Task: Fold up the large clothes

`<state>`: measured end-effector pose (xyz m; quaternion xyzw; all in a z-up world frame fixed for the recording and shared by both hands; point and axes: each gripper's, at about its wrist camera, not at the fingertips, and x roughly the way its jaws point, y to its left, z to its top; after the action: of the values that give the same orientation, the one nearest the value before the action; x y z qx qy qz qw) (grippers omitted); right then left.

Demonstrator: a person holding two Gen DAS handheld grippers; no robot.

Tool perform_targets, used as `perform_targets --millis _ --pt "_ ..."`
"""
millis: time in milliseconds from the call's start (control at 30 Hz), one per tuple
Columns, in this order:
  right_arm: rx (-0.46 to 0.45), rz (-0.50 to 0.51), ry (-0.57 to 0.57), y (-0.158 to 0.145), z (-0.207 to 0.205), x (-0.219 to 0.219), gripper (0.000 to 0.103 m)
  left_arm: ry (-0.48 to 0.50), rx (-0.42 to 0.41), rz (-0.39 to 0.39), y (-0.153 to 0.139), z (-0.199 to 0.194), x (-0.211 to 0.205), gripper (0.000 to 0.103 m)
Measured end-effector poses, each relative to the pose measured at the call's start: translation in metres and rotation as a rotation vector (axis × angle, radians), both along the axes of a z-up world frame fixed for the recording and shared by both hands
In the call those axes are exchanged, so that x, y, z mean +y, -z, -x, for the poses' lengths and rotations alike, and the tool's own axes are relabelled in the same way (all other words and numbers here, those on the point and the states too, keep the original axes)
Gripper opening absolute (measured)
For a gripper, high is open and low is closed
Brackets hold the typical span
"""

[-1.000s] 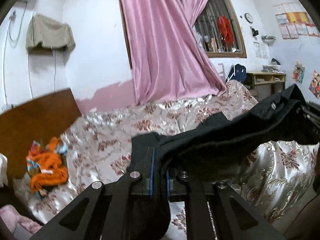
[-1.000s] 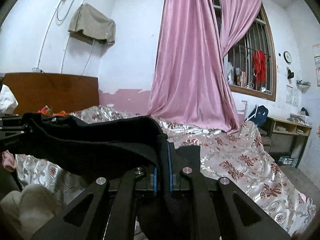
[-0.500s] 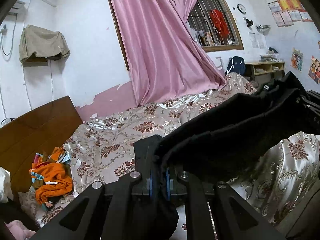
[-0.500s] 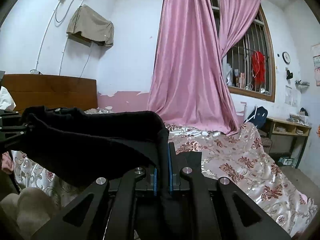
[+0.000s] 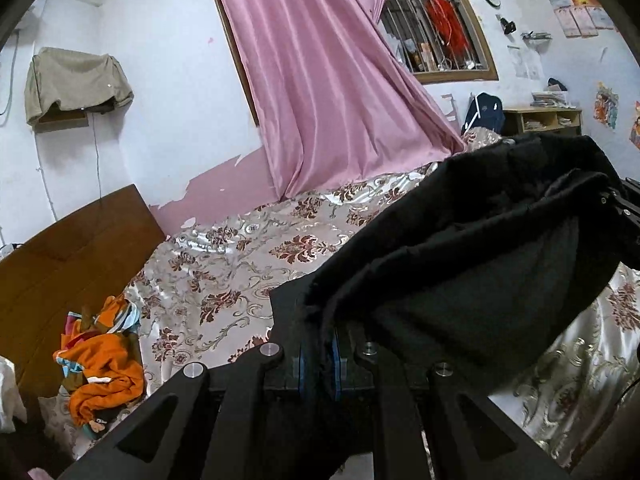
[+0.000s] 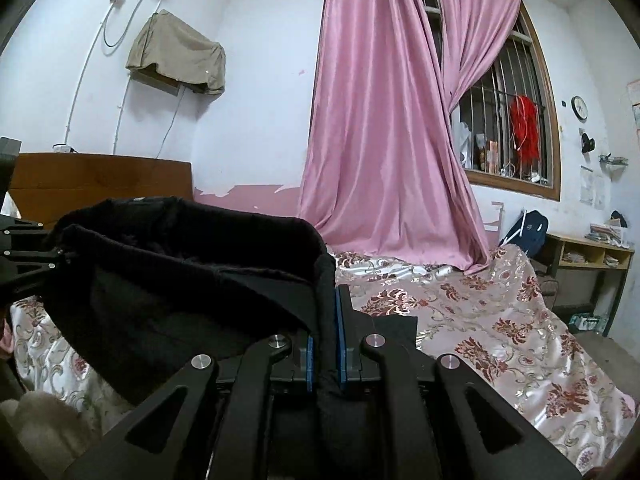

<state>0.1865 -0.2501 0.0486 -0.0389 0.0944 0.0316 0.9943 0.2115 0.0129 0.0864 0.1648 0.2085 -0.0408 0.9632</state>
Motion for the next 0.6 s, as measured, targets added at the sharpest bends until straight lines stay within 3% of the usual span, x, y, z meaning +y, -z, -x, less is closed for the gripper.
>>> perform_targets --millis 333,600 --pt "0.063 0.033 0.018 0.021 -0.075 0.002 0.008 0.006 0.049 0.041 0.02 -0.09 0.003 0.009" --pt "0.128 0.058 0.047 0.037 -0.153 0.011 0.008 0.004 0.108 0.068 0.056 -0.169 0.01 0.009"
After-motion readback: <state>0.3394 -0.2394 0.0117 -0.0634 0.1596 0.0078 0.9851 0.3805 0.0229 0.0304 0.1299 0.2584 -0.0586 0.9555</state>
